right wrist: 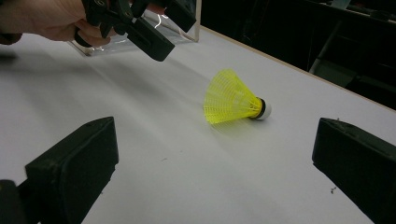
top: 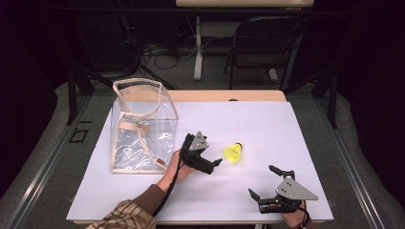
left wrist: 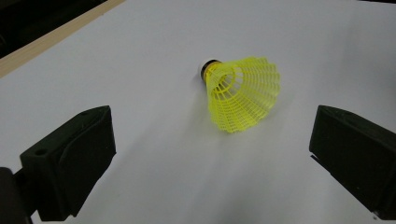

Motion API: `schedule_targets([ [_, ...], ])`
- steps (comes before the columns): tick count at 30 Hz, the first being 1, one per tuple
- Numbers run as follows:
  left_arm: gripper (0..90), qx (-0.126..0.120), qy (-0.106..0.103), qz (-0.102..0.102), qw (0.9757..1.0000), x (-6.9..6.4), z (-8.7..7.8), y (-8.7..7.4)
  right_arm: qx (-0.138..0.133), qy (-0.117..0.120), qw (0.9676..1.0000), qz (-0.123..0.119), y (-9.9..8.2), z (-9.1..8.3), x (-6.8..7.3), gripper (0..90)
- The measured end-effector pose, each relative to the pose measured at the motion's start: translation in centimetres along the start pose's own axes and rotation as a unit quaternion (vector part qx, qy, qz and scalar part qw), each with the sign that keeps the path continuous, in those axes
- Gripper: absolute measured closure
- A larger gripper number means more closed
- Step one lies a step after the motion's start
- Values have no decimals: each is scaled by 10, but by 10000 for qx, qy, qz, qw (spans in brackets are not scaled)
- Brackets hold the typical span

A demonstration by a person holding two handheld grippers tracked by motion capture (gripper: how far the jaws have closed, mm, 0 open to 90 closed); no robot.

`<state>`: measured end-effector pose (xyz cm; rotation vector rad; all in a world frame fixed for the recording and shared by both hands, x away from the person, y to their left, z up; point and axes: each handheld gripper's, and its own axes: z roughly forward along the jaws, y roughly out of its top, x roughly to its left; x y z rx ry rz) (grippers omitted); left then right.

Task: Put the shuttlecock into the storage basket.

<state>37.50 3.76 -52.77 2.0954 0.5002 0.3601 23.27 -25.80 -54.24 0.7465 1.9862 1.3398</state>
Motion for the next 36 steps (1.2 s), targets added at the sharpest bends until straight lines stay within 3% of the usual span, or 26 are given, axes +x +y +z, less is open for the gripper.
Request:
schedule_targets([
  [8,72,122,-16,30,9999,-1,11,7,19,4,10000,-9,0,1,0,0],
  [16,224,266,23,145,9995,-2,19,12,24,11,10000,-15,0,0,0,0],
  [27,440,482,13,155,9987,-6,33,18,48,17,10000,-15,0,1,0,0],
  [36,558,584,-1,161,9982,-8,44,22,64,24,10000,-25,0,0,0,0],
])
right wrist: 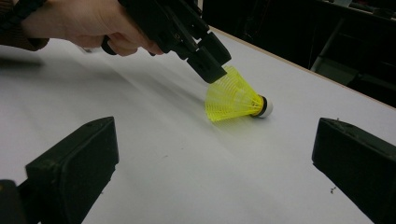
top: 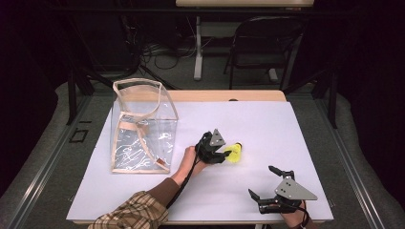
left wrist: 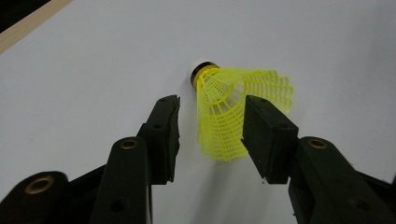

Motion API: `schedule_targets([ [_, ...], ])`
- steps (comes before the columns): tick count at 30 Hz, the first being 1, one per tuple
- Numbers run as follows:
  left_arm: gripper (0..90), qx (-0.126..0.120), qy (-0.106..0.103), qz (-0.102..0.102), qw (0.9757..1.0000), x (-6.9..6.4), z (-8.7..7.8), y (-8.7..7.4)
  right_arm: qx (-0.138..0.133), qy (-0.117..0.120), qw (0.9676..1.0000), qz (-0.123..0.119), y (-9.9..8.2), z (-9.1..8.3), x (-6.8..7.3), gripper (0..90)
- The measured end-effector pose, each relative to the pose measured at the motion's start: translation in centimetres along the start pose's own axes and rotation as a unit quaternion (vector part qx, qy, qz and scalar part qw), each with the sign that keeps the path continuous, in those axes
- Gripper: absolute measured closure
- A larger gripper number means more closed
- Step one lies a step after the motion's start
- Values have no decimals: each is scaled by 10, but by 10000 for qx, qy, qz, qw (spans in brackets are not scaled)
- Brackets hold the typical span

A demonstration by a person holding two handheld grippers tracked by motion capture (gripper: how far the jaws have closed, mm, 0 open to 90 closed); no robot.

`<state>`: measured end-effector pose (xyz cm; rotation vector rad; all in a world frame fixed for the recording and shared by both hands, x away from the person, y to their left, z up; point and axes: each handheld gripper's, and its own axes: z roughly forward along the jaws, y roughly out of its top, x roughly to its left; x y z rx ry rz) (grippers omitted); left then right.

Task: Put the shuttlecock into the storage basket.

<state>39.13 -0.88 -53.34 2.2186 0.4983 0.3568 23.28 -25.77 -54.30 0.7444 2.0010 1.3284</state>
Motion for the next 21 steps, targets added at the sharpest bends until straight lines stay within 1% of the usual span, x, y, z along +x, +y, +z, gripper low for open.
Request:
schedule_targets([
  [1,565,33,6,31,10000,0,1,0,0,2,10000,0,0,0,0,0],
  [5,599,82,16,-5,10000,0,5,1,-21,-15,10000,-15,0,0,0,0],
  [9,631,137,20,1,9999,1,8,1,0,-9,10000,-7,0,0,0,0],
  [11,644,229,26,-23,9997,0,11,2,2,-3,10000,-8,0,0,0,0],
  [12,652,237,44,-8,9997,1,12,2,14,1,10000,-7,0,0,0,0],
  [13,658,203,62,-50,9998,0,13,2,1,-5,10000,-10,0,0,0,0],
  [14,665,233,46,-58,9997,0,14,2,1,-8,10000,-11,0,0,0,0],
  [16,684,242,88,-70,9996,1,15,2,1,-6,10000,-10,0,0,0,0],
  [17,697,213,108,-128,9996,0,16,2,13,-2,10000,-13,0,0,0,0],
  [21,733,203,125,-146,9996,1,16,2,1,-13,10000,-12,0,0,0,0],
])
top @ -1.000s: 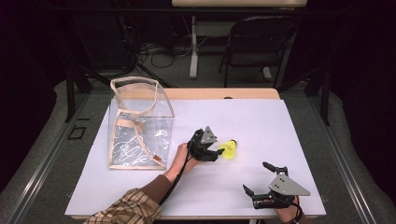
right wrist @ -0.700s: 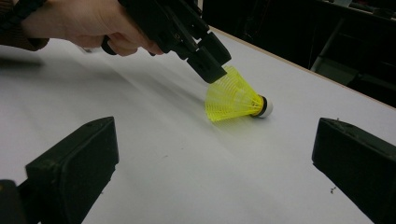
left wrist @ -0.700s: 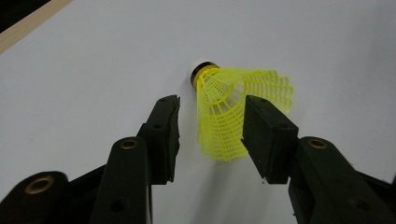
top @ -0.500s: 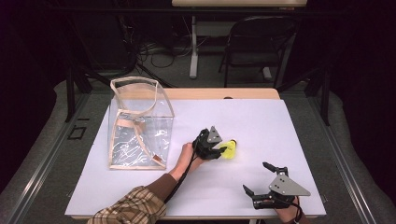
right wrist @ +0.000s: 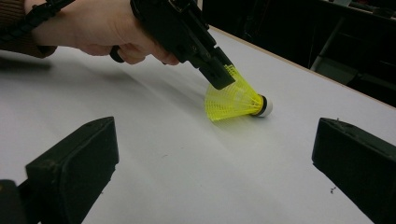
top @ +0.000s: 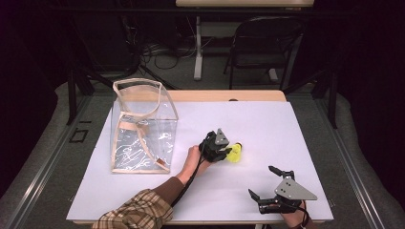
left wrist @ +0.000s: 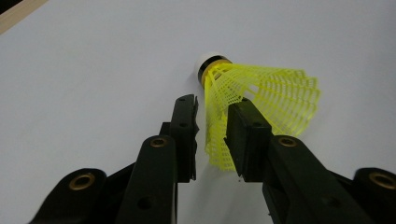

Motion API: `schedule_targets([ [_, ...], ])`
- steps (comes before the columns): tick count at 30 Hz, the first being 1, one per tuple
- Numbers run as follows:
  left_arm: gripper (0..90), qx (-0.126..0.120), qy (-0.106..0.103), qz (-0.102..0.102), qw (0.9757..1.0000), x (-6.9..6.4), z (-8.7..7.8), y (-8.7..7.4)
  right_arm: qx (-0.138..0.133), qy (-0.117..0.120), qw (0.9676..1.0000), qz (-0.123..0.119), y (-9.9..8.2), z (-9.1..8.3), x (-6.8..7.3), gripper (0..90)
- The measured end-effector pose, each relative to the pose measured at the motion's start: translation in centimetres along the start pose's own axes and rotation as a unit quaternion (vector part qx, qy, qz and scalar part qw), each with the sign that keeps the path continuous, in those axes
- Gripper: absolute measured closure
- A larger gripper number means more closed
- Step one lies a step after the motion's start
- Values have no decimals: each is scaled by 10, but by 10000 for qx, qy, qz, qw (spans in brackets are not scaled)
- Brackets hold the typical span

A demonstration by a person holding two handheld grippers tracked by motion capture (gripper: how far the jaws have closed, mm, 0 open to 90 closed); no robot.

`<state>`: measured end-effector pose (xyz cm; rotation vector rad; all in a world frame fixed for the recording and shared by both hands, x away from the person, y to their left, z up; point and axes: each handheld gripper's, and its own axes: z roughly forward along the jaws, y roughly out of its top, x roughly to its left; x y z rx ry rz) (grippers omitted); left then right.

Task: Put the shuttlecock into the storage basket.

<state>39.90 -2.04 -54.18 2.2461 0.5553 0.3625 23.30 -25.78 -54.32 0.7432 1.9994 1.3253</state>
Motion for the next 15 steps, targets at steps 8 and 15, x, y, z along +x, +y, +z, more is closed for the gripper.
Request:
schedule_targets([
  [8,769,10,44,-42,10000,-1,2,-1,4,2,10000,6,0,0,0,0],
  [15,809,-44,56,-81,9999,-4,3,0,10,2,10000,0,0,0,0,0],
])
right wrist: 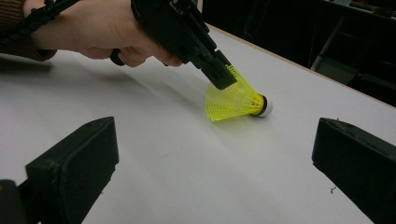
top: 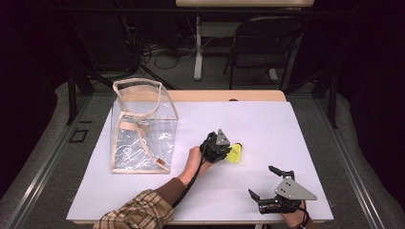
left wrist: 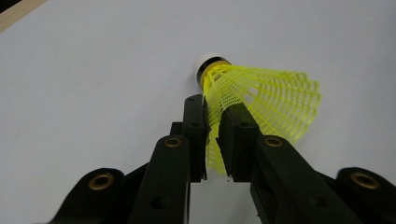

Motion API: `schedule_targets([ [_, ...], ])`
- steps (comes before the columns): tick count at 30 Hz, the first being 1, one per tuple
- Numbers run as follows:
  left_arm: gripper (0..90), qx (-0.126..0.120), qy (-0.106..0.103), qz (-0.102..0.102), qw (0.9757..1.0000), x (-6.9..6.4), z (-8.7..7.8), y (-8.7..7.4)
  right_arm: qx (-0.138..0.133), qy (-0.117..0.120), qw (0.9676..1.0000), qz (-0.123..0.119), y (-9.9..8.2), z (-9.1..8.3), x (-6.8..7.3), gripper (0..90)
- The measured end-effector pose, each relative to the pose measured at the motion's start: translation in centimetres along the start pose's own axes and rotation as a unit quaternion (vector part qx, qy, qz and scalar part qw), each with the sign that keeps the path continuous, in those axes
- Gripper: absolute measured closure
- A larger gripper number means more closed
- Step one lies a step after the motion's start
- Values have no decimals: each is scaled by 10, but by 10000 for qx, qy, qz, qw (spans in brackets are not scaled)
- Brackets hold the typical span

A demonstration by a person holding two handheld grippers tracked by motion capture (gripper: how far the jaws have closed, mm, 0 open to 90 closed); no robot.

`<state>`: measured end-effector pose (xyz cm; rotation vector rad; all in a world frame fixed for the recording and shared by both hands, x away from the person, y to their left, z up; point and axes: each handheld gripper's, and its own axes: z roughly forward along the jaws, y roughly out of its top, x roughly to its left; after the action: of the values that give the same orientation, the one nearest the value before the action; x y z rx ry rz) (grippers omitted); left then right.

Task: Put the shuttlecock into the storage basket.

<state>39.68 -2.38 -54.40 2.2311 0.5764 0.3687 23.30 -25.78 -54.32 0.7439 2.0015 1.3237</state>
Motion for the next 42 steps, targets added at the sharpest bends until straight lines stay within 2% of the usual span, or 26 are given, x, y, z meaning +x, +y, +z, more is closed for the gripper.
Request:
schedule_targets([
  [11,885,-53,-10,-47,10000,-1,0,0,6,-2,10000,5,0,0,0,0],
  [42,887,-269,-13,64,9996,5,-19,14,6,-3,10000,19,0,0,0,0],
])
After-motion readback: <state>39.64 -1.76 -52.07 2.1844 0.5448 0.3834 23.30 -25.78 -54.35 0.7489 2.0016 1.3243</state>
